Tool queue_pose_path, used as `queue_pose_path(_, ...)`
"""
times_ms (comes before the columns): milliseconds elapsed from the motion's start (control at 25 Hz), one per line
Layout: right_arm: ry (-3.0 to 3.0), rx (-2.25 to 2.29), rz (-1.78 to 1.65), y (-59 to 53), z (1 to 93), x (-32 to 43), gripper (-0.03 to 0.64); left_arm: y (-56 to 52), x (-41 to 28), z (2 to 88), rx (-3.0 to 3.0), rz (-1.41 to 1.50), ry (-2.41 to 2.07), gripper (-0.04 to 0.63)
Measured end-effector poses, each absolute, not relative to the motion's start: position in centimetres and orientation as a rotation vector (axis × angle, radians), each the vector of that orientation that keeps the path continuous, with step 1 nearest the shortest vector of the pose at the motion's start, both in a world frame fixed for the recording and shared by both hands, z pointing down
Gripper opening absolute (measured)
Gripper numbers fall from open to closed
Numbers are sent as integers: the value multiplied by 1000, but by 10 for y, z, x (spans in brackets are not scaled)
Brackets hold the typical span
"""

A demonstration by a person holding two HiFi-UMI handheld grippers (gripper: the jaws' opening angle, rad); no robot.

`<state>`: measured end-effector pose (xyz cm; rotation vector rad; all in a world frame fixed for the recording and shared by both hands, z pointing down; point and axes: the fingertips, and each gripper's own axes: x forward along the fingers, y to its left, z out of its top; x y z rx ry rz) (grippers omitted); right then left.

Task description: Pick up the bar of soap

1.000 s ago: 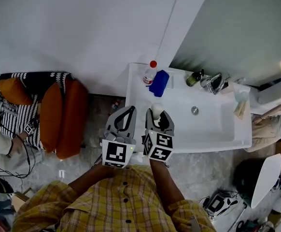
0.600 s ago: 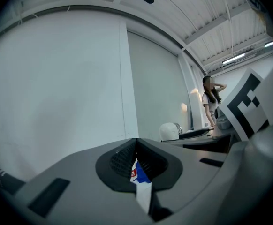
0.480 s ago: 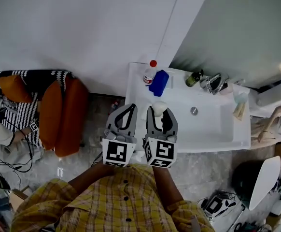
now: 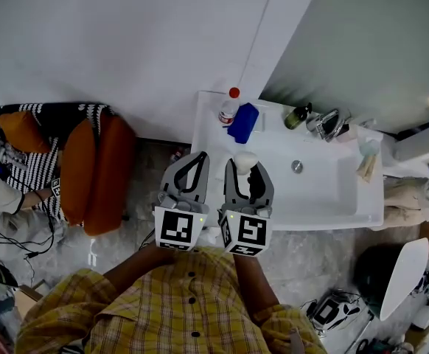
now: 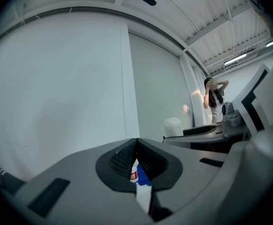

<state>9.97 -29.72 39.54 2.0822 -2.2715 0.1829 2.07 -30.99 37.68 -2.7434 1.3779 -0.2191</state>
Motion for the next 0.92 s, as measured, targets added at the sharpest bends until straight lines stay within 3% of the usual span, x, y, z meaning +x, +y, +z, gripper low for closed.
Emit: queue_pose_path(920,-2282,2108,109,-295,383,108,202,-312,34,369,-2748,-186,1370,11)
